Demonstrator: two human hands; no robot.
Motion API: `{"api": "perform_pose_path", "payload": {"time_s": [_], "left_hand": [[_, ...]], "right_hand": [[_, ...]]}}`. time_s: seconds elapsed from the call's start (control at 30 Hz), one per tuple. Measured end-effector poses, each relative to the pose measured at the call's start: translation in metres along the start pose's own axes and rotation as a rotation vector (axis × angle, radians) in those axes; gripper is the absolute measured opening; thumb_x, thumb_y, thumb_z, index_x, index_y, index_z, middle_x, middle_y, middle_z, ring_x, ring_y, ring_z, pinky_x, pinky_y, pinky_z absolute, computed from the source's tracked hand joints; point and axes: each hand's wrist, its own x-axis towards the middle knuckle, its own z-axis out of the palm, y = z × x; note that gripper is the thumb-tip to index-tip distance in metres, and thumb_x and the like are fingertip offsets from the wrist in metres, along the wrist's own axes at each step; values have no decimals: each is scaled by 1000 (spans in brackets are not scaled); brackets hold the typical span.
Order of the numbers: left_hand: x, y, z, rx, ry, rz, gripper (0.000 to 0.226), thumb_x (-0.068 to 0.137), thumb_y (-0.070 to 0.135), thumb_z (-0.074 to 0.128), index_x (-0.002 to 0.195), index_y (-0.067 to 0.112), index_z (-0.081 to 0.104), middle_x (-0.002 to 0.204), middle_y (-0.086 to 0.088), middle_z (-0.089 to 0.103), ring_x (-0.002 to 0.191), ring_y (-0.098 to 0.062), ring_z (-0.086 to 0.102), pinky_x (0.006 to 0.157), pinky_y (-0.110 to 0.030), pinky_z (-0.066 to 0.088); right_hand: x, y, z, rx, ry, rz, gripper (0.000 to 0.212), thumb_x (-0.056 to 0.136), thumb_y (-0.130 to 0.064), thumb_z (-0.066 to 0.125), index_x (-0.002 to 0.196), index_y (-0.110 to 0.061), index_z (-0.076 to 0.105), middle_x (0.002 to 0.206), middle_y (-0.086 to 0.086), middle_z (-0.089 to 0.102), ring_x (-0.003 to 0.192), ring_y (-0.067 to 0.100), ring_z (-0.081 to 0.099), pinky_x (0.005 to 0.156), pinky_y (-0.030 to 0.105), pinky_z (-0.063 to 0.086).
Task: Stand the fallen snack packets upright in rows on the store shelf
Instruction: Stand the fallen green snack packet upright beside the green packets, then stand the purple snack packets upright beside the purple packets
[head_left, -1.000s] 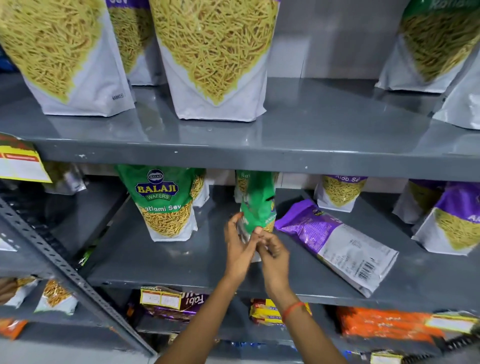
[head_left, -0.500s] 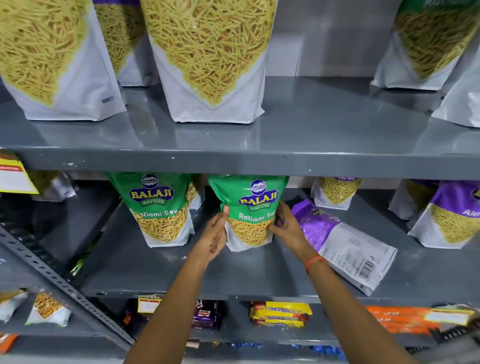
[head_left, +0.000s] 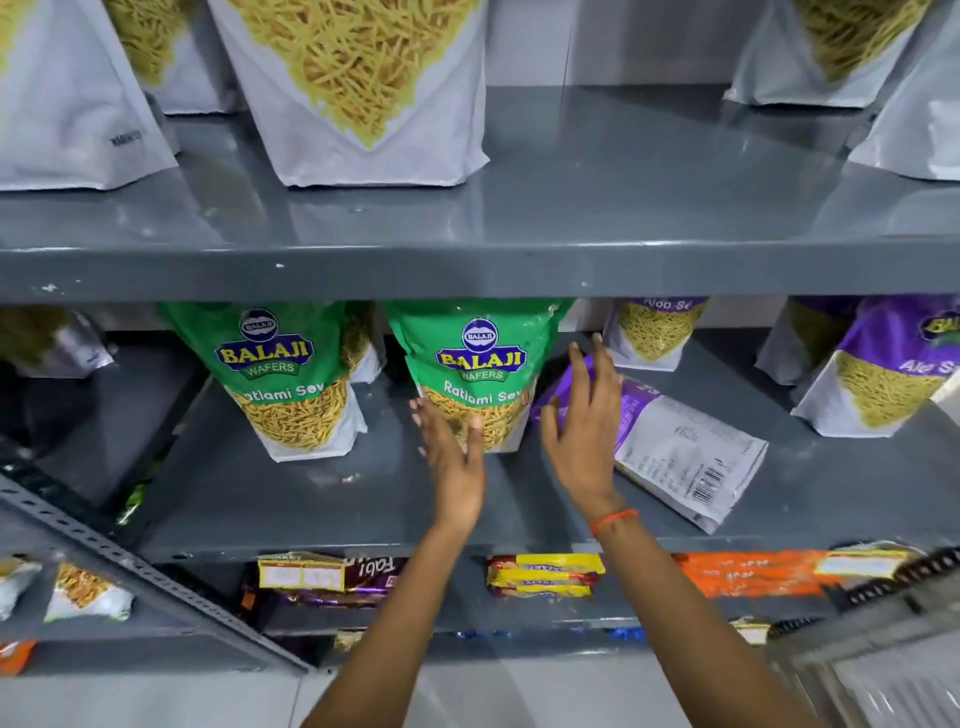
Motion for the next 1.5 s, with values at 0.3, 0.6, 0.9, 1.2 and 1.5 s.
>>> {"api": "perform_pose_path", "payload": {"time_s": [0.3, 0.6, 0.9, 1.2, 1.5], "left_hand": [[-58, 33, 144, -137, -72, -484, 44, 95, 33, 42, 82, -5, 60, 97, -31, 59, 90, -34, 61, 79, -40, 44], [-60, 53, 186, -557, 195, -633, 35, 87, -1, 38, 54, 10, 44, 42, -3, 48, 20, -4, 36, 26, -12, 34], [-39, 82, 200, -505, 46, -223, 10, 89, 7, 46, 87, 14, 53, 85, -10, 54, 80, -21, 51, 60, -26, 49], [-1, 62, 216, -349, 107, -26, 20, 91, 4, 47, 90, 14, 65, 90, -10, 67, 79, -6, 61, 79, -34, 49], [-80, 58, 261, -45, -31, 110, 72, 71, 48, 63, 133, 17, 41, 127, 6, 43, 122, -10, 43, 105, -23, 34]], "right_hand": [[56, 144, -74, -268, -425, 305, 41, 88, -36, 51, 112, -4, 58, 118, 27, 60, 112, 42, 52, 101, 46, 40], [80, 192, -117, 19, -766, 551, 29, 93, -22, 44, 77, -4, 60, 90, 15, 55, 84, 20, 53, 61, 22, 39], [91, 225, -135, 1009, -411, 800, 19, 90, -3, 50, 80, -14, 61, 51, -11, 70, 49, 0, 63, 48, 14, 52], [73, 242, -108, 919, -194, 634, 24, 87, 4, 53, 84, -18, 62, 70, -20, 72, 68, -12, 61, 69, 6, 48], [0, 216, -96, 952, -77, 575, 9, 86, 0, 56, 91, -3, 63, 72, -11, 71, 73, 0, 59, 71, 14, 51]]}}
